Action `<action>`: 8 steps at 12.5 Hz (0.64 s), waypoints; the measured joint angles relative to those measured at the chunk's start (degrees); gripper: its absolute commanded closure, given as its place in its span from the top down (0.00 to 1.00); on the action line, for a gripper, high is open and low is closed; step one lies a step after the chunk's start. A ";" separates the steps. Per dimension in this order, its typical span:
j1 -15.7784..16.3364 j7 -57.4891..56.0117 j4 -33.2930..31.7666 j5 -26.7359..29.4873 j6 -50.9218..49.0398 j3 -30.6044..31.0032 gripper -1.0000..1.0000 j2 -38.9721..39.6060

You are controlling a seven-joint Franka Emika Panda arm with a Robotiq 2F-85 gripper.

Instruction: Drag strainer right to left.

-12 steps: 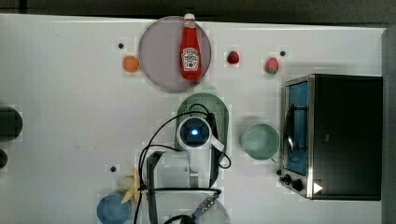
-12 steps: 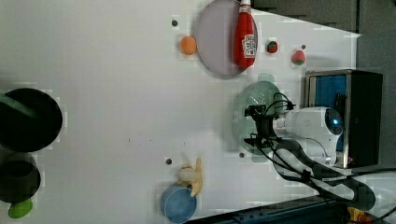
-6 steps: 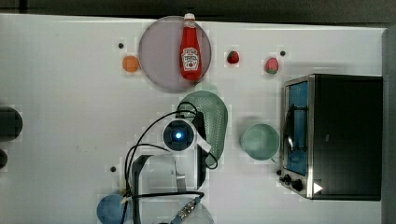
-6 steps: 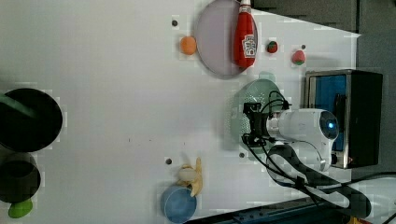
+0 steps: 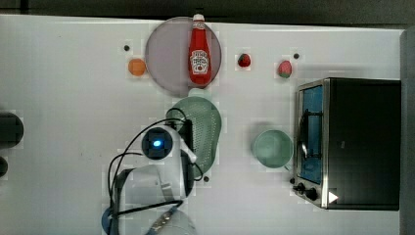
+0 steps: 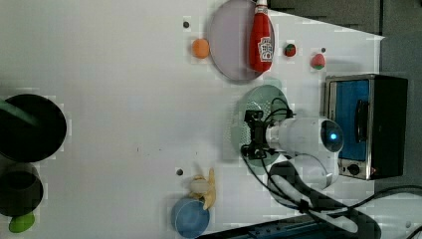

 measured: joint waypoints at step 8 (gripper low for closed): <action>8.14 6.04 6.49 4.01 -2.57 1.37 1.00 4.20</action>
